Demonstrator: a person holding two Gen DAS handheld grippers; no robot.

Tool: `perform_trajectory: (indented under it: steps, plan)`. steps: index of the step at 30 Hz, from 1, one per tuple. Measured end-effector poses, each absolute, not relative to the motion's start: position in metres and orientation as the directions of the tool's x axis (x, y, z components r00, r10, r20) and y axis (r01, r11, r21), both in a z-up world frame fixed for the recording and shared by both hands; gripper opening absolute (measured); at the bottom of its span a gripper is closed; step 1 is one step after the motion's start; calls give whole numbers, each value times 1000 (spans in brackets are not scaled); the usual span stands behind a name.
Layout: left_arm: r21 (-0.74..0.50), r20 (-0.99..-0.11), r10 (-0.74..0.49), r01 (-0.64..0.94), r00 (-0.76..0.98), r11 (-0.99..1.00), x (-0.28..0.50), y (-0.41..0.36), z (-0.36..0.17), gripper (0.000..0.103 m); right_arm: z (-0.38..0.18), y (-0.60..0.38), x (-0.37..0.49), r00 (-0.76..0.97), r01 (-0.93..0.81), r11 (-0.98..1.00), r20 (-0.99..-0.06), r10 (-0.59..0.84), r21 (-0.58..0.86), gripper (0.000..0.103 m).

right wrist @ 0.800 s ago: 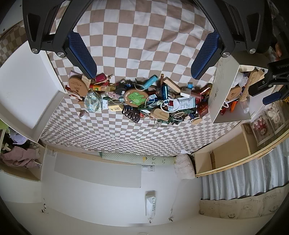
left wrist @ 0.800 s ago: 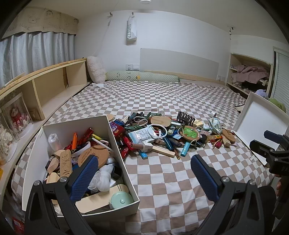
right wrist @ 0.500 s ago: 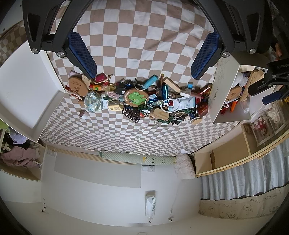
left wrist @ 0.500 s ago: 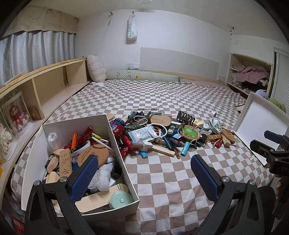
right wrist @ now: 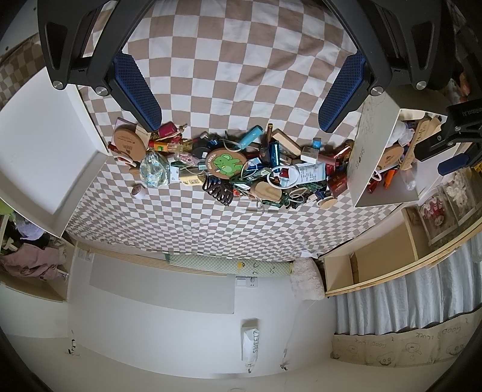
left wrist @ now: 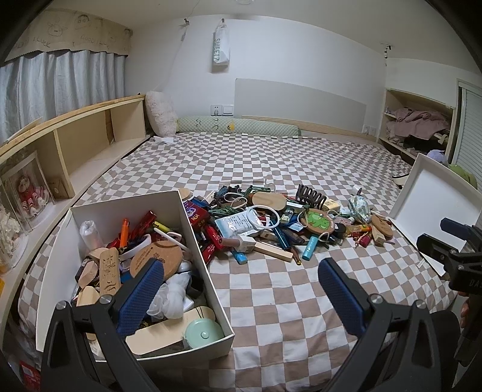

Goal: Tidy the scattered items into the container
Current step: 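Move both tools toward the pile of scattered items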

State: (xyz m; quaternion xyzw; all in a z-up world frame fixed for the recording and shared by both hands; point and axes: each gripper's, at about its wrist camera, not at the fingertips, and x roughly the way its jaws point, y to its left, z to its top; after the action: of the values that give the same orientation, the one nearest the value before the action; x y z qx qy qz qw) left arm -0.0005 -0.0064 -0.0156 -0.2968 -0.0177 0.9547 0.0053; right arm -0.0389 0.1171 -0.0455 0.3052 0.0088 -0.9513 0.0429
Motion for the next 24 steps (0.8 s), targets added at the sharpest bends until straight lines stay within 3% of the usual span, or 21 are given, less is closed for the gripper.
perform_trajectory:
  steps: [24]
  plan:
    - [-41,-596,26,-1,-803,-999,-14,-7,-23,103,-55,115,-49,-789,94,-996,-609,-82,12,103]
